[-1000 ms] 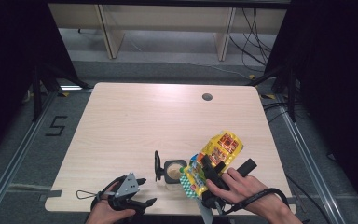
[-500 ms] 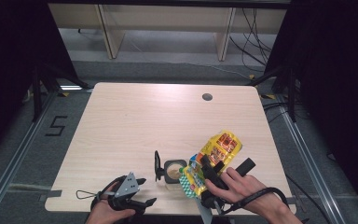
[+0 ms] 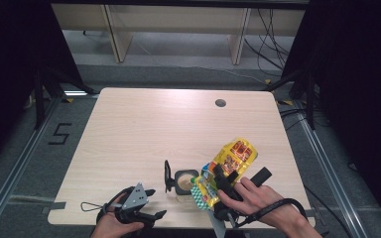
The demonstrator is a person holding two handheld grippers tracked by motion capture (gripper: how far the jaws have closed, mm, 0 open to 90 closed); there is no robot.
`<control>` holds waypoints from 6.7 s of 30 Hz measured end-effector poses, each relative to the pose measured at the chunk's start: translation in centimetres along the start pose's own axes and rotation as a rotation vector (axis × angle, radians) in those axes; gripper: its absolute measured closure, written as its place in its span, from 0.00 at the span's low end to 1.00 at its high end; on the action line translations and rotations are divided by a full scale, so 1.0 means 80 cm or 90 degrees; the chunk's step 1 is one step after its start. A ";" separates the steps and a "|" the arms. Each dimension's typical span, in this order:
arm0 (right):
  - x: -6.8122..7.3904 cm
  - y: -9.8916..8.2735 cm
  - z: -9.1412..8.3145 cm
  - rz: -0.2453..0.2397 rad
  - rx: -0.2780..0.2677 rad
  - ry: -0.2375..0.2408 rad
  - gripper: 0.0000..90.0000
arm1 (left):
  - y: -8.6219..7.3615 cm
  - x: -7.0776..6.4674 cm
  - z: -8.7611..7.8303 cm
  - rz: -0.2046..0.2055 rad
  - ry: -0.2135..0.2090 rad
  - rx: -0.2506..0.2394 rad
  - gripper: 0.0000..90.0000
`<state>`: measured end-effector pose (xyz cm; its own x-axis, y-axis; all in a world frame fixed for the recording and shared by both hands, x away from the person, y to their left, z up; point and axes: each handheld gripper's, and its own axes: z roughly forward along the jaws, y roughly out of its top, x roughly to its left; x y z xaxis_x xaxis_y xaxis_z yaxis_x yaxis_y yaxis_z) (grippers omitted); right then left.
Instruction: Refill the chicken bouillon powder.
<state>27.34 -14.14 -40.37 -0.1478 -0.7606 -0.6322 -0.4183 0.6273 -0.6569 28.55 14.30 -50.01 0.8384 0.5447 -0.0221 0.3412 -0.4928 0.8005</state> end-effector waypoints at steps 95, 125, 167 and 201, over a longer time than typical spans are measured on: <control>0.000 -0.011 0.010 0.069 0.002 0.029 0.67 | -0.001 0.000 0.001 -0.011 -0.001 -0.010 0.27; -0.008 -0.015 0.015 0.030 -0.005 0.016 0.67 | 0.000 0.001 -0.001 -0.009 -0.011 0.001 0.27; -0.006 -0.015 0.014 0.060 0.000 0.023 0.68 | 0.000 0.002 -0.001 -0.009 -0.010 0.001 0.27; -0.011 -0.016 0.014 0.026 0.000 0.017 0.68 | 0.000 0.000 0.000 -0.012 0.001 -0.013 0.27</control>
<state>29.01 -14.07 -39.44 -0.1882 -0.7383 -0.6477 -0.4118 0.6580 -0.6304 28.57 14.33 -50.01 0.8309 0.5552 -0.0359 0.3480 -0.4683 0.8121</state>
